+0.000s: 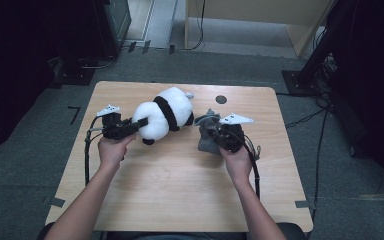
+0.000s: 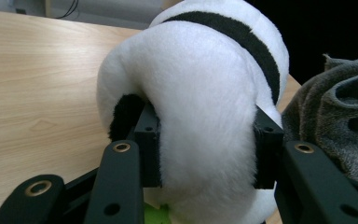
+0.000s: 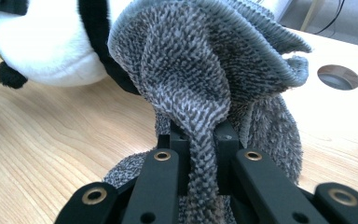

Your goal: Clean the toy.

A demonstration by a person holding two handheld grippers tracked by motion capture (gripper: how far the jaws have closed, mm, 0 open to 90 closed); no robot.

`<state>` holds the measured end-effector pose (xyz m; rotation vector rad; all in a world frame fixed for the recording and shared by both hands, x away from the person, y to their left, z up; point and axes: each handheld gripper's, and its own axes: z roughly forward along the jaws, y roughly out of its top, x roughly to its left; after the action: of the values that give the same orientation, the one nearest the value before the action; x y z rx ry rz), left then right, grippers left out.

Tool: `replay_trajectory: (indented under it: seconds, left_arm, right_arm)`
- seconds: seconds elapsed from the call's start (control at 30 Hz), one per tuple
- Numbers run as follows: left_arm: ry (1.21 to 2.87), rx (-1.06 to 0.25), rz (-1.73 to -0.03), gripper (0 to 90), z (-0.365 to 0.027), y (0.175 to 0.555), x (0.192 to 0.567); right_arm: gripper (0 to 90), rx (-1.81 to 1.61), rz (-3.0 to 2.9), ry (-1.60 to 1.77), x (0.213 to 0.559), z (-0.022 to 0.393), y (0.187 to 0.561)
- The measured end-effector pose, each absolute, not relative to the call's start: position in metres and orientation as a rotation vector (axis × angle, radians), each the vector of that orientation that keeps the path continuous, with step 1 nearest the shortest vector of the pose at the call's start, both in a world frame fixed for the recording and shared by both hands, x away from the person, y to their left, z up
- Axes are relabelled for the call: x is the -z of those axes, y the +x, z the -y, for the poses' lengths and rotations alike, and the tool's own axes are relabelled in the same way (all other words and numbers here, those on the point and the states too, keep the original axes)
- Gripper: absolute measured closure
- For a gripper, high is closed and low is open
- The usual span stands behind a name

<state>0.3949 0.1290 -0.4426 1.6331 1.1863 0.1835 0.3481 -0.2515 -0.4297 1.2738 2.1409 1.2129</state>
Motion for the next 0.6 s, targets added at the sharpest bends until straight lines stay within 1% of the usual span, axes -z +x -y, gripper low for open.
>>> replay_trajectory:
  seconds: [0.2, 0.27, 0.37, 0.43, 0.6]
  left_arm:
    - [1.62, -0.225, -1.209, 57.3, -0.14, 0.4, 0.443]
    - [1.597, -0.234, -1.238, 57.3, -0.151, 0.405, 0.445]
    - [1.606, -0.261, -1.26, 57.3, -0.158, 0.41, 0.447]
    - [1.603, -0.278, -1.273, 57.3, -0.163, 0.412, 0.448]
    - [1.553, -0.272, -1.329, 57.1, -0.18, 0.419, 0.457]
  right_arm:
    - [84.1, -1.138, -2.158, 1.242, 0.431, 0.263, 0.357]
    - [84.0, -1.116, -2.162, 1.229, 0.433, 0.268, 0.361]
    - [84.0, -1.14, -2.147, 1.262, 0.437, 0.274, 0.368]
    - [83.9, -1.15, -2.145, 1.279, 0.441, 0.276, 0.372]
    - [83.3, -1.082, -2.178, 1.291, 0.457, 0.285, 0.383]
